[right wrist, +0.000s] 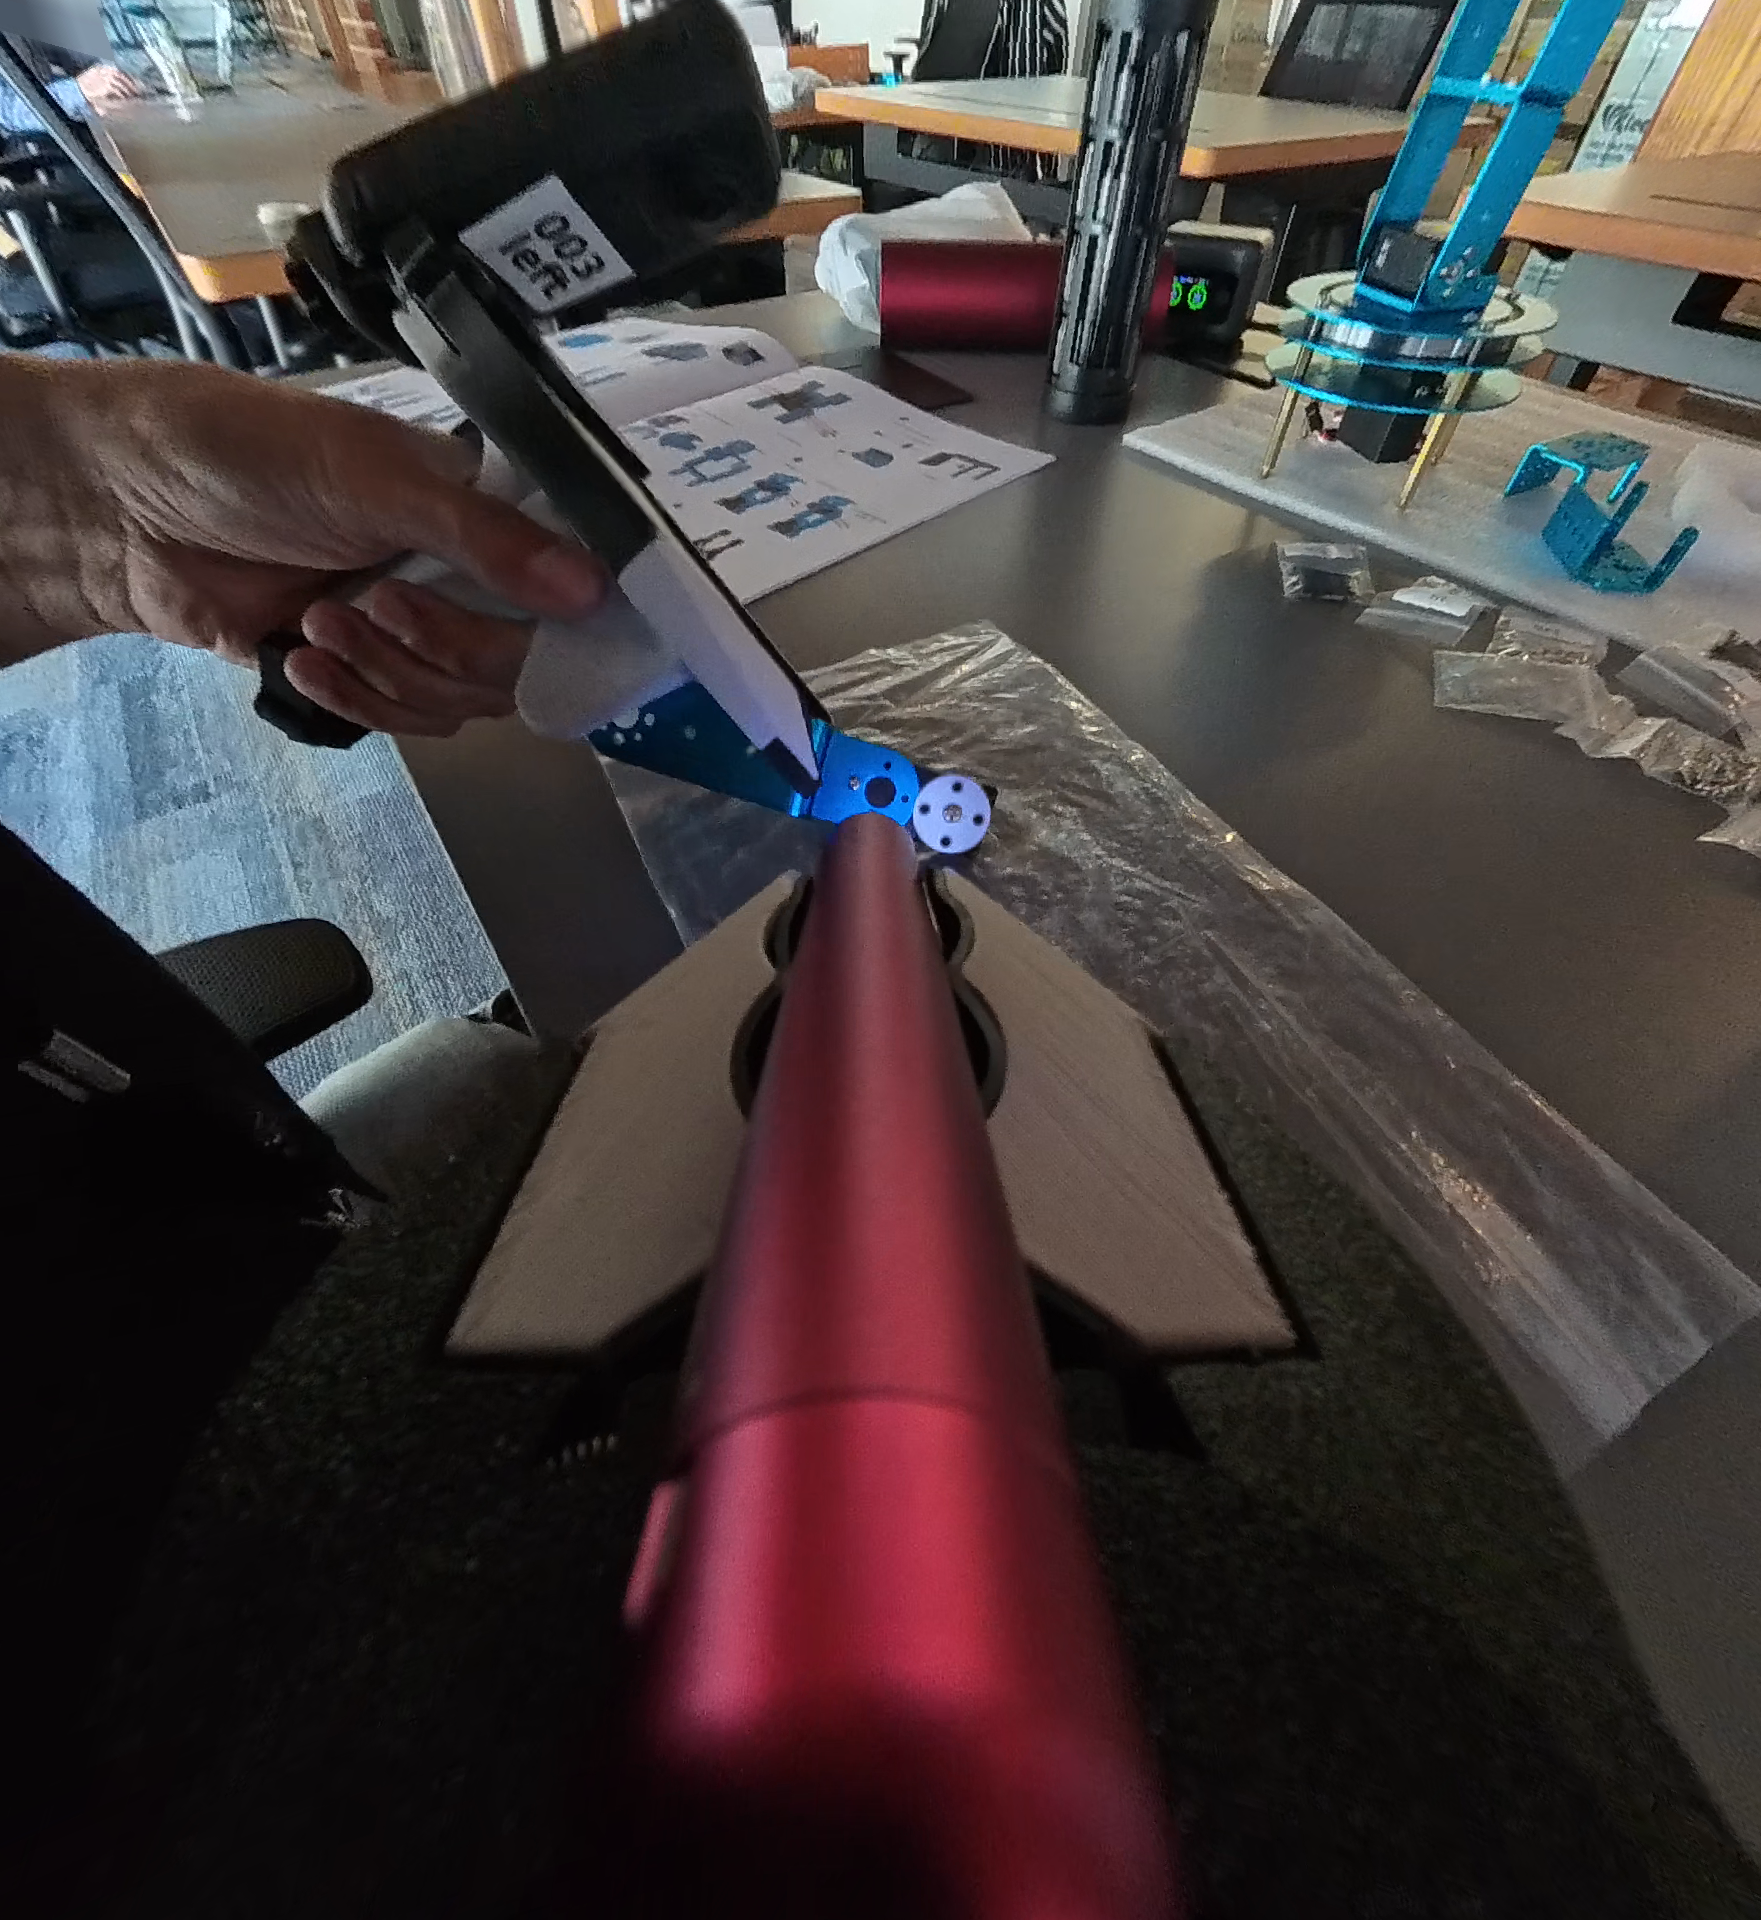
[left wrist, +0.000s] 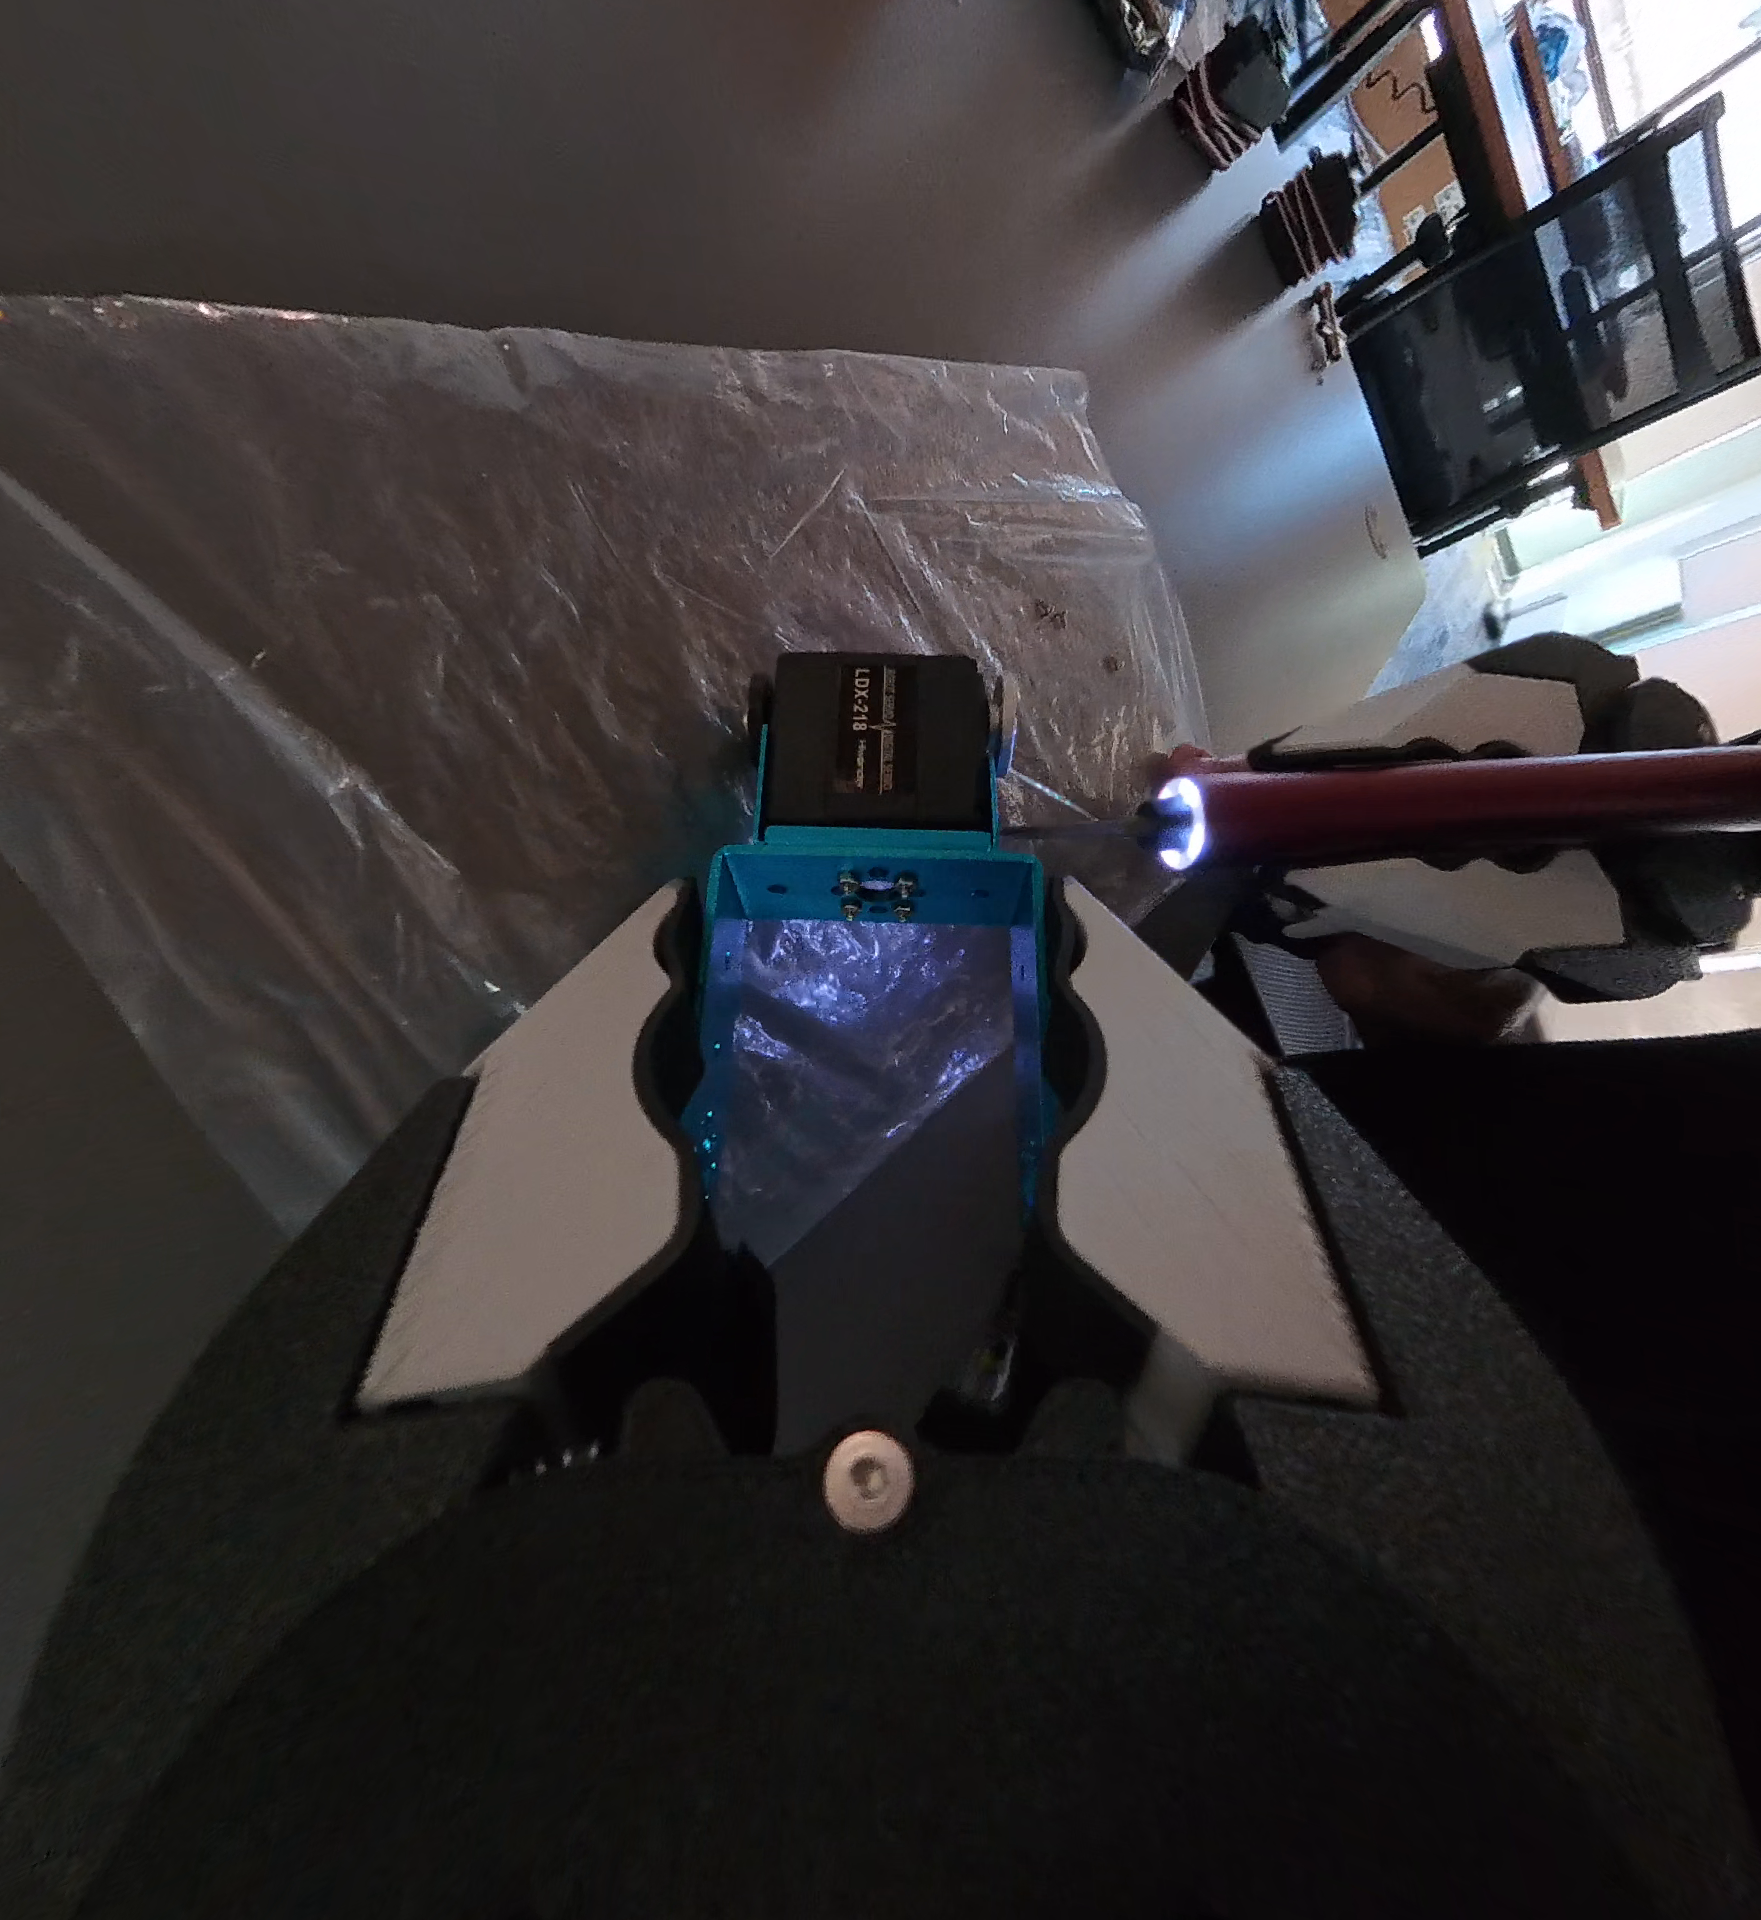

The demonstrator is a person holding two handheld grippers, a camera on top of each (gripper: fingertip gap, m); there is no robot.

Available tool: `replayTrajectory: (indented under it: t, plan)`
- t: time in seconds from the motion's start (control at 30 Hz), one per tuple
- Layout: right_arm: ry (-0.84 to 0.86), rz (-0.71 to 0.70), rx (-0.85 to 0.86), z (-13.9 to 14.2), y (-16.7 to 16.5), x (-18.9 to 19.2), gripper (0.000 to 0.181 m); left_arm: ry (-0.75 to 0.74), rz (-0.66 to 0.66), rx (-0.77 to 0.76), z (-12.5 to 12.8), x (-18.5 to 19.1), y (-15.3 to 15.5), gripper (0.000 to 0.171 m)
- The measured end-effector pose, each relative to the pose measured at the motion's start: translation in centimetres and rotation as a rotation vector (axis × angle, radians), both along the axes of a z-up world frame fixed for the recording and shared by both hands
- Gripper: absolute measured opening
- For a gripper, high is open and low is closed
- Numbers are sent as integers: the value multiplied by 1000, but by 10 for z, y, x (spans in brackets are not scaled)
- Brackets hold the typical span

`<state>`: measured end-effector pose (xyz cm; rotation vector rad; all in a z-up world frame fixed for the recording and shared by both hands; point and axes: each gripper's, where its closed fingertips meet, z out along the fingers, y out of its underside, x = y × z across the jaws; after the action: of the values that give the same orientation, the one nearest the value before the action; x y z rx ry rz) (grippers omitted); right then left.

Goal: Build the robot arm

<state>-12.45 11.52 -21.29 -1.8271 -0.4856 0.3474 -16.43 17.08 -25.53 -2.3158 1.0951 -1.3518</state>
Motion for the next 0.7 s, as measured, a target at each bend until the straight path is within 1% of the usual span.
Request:
replayTrajectory:
  t: [0.1,0.3,0.7]
  plan:
    - [-12,6,-14,-5,0,-2,22,-3,3,16,0,0,-1,64]
    - [2,2,4,1,0,0,22,-7,0,22,-1,0,-1,64]
    - [-19,11,0,0,1,-2,22,-6,-12,38,-1,-1,-1,64]
